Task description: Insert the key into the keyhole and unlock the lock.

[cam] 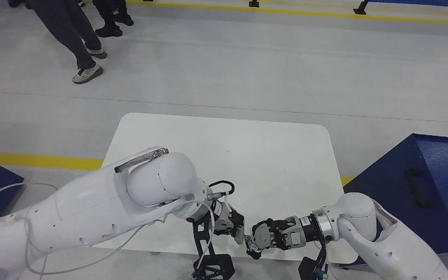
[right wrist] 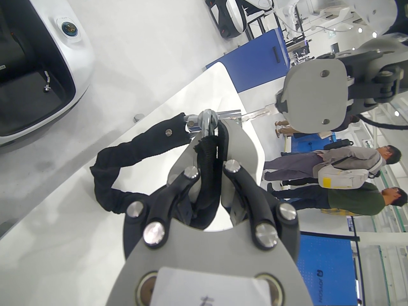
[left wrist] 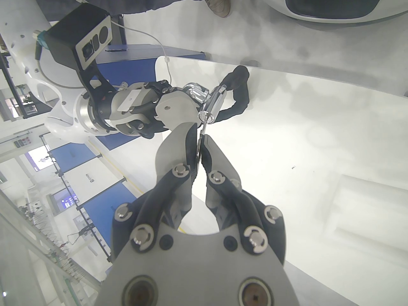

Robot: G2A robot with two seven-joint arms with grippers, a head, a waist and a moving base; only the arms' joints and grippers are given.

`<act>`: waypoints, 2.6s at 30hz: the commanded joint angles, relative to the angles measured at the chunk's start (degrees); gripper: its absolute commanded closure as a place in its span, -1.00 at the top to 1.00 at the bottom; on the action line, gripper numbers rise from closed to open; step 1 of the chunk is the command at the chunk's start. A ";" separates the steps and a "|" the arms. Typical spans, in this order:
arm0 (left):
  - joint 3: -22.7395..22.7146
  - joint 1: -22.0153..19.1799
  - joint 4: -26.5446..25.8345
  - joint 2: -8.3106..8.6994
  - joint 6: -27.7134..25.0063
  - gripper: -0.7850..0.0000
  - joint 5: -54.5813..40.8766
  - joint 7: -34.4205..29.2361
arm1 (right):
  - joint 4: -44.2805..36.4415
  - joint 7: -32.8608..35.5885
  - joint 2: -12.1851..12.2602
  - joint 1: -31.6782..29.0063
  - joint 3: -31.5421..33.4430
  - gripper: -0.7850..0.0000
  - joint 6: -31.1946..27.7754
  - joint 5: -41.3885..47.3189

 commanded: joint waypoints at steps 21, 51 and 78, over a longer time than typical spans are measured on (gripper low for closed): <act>1.39 -1.01 1.27 -1.74 1.31 -1.00 -0.55 -0.63 | -0.41 0.72 -0.04 0.13 -0.43 -1.00 -0.13 0.29; -1.77 -0.30 -0.51 -0.09 0.74 -1.00 -2.12 -4.21 | -0.14 5.56 0.53 -0.96 2.76 -1.00 3.17 -0.50; -4.00 1.64 -1.95 1.38 1.95 -1.00 -1.78 -7.16 | -2.18 4.36 2.04 -1.82 7.46 -1.00 2.54 -5.87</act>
